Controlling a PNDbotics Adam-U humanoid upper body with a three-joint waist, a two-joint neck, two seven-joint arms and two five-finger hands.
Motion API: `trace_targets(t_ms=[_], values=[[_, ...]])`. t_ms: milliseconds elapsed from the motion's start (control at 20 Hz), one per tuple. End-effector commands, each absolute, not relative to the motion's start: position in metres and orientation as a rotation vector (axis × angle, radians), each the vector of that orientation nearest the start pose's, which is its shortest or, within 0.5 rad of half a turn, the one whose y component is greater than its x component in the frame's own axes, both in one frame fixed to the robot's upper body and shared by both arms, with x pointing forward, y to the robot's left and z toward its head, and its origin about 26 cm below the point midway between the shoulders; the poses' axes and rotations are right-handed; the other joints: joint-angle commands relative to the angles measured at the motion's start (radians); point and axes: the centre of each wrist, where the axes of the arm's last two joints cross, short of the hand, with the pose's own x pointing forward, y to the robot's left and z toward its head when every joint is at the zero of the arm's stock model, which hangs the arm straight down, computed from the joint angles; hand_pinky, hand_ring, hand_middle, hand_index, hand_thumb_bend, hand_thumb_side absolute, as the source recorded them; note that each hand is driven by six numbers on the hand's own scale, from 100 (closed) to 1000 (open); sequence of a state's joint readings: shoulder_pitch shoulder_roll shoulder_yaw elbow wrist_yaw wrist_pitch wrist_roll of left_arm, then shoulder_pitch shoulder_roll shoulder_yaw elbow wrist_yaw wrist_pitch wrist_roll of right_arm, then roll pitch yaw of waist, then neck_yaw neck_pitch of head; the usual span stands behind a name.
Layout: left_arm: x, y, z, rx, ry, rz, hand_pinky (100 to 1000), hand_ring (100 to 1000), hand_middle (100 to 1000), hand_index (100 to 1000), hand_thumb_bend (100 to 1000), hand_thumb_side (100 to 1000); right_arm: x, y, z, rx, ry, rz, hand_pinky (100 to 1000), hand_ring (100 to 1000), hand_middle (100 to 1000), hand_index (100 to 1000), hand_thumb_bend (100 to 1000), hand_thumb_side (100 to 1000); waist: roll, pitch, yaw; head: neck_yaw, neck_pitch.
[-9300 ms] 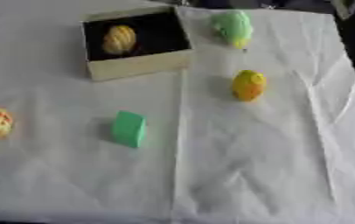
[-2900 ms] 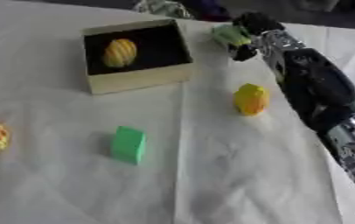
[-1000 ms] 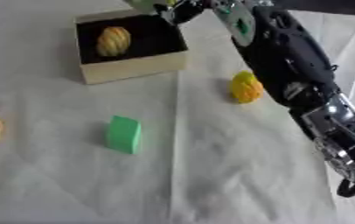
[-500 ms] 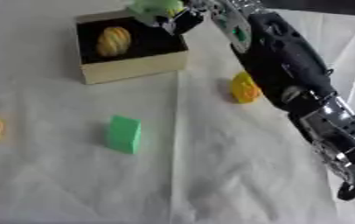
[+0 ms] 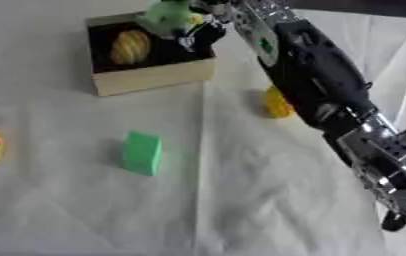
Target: Pick up objects on the table and place them in the box.
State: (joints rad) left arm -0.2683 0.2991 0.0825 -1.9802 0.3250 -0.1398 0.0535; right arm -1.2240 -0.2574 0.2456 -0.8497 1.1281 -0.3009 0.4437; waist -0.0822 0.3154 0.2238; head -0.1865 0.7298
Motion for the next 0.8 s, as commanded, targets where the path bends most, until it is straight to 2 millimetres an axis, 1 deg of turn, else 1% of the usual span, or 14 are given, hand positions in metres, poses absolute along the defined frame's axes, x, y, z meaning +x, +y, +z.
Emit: trace_targets(t_ms=[50, 100, 200, 400, 450, 500, 550, 650, 700, 750, 800], values=[[0.2964, 0.2801, 0.1982, -0.134, -2.394, -0.045, 845, 820, 763, 812, 100, 663, 0.4923, -0.1420, 0.2907, -1.057, -1.476, 1.943, 873, 1000, 930, 1000, 202, 329, 0.000, -0.032, 0.001, 0.000, 0.002], [0.2964, 0.2800, 0.1981, -0.134, -2.394, -0.045, 845, 820, 763, 812, 100, 663, 0.4921, -0.1416, 0.2911, -1.068, -1.465, 1.950, 883, 1000, 938, 1000, 214, 395, 0.000, -0.033, 0.001, 0.000, 0.003], [0.2964, 0.2800, 0.1981, -0.135, -2.394, -0.045, 845, 820, 763, 812, 100, 662, 0.4918, -0.1403, 0.2919, -1.089, -1.444, 1.967, 885, 1000, 943, 1000, 242, 429, 0.000, -0.033, 0.000, -0.001, 0.005], [0.2965, 0.2798, 0.1983, -0.138, -2.395, -0.043, 845, 820, 763, 811, 100, 662, 0.4908, -0.1379, 0.2931, -1.111, -1.440, 1.983, 887, 1000, 947, 1000, 296, 416, 0.000, -0.033, 0.000, -0.001, 0.007], [0.2965, 0.2798, 0.1983, -0.138, -2.394, -0.043, 846, 820, 762, 811, 100, 662, 0.4905, -0.1373, 0.2933, -1.111, -1.444, 1.983, 884, 1000, 948, 1000, 281, 414, 0.000, -0.033, 0.000, -0.001, 0.008], [0.2965, 0.2798, 0.1982, -0.139, -2.394, -0.043, 846, 820, 763, 811, 100, 662, 0.4901, -0.1369, 0.2936, -1.111, -1.452, 1.981, 881, 1000, 941, 1000, 290, 396, -0.001, -0.033, -0.001, -0.001, 0.008], [0.2965, 0.2797, 0.1982, -0.139, -2.394, -0.042, 846, 820, 763, 811, 100, 663, 0.4895, -0.1361, 0.2939, -1.110, -1.462, 1.978, 876, 1000, 937, 1000, 263, 422, -0.001, -0.034, -0.001, 0.000, 0.008], [0.2965, 0.2796, 0.1981, -0.139, -2.392, -0.042, 846, 820, 762, 811, 100, 662, 0.4884, -0.1347, 0.2944, -1.101, -1.487, 1.967, 874, 1000, 936, 1000, 226, 371, 0.000, -0.034, -0.001, 0.000, 0.009], [0.2965, 0.2795, 0.1981, -0.140, -2.392, -0.042, 846, 820, 762, 811, 100, 662, 0.4877, -0.1341, 0.2951, -1.096, -1.502, 1.959, 874, 1000, 936, 1000, 226, 371, 0.000, -0.035, -0.001, 0.000, 0.008], [0.2965, 0.2795, 0.1981, -0.140, -2.391, -0.042, 846, 820, 762, 811, 100, 662, 0.4865, -0.1334, 0.2971, -1.094, -1.524, 1.945, 870, 1000, 933, 1000, 204, 317, 0.001, -0.035, -0.001, 0.000, 0.008], [0.2965, 0.2795, 0.1980, -0.140, -2.391, -0.041, 846, 820, 762, 811, 100, 662, 0.4854, -0.1330, 0.2989, -1.093, -1.541, 1.933, 866, 1000, 930, 1000, 198, 291, 0.001, -0.035, -0.001, 0.000, 0.008]])
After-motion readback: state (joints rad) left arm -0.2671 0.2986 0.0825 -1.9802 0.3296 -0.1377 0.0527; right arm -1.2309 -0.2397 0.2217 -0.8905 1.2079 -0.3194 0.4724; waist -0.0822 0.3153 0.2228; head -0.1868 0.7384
